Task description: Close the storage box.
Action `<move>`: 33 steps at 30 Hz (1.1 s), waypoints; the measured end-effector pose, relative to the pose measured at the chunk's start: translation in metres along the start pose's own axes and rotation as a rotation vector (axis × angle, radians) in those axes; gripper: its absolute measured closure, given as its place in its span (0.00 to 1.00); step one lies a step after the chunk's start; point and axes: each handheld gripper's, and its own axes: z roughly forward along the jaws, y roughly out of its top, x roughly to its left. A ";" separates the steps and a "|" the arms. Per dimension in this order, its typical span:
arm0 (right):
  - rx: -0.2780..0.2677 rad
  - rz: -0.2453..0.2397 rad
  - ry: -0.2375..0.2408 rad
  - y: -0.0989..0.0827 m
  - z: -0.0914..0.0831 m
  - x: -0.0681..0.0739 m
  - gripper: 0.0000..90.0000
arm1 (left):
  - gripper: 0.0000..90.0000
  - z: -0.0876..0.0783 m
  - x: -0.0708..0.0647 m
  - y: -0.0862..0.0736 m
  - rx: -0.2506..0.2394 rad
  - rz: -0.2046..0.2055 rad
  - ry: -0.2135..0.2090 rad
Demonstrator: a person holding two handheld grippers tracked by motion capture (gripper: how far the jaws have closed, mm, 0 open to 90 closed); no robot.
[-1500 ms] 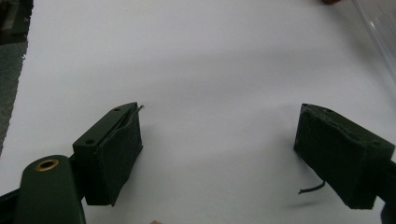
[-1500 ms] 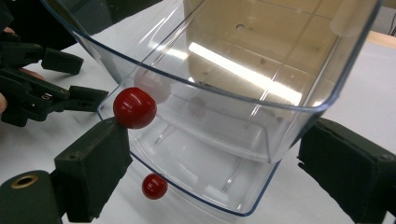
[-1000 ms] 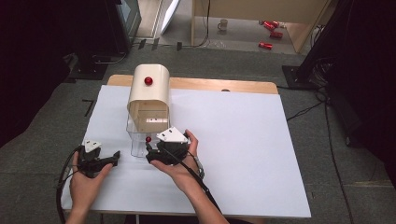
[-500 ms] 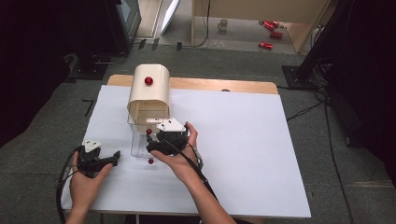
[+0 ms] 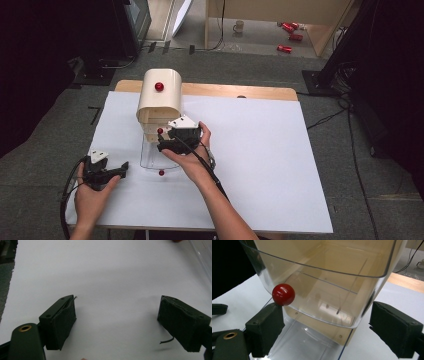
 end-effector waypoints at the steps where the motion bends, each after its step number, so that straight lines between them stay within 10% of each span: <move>1: -0.002 0.000 0.000 0.001 0.001 -0.001 0.14 | 0.17 0.000 0.000 0.000 0.001 0.001 0.000; 33: -0.015 0.039 0.065 0.002 0.007 -0.019 0.25 | 0.17 0.000 0.000 0.000 0.005 0.003 -0.001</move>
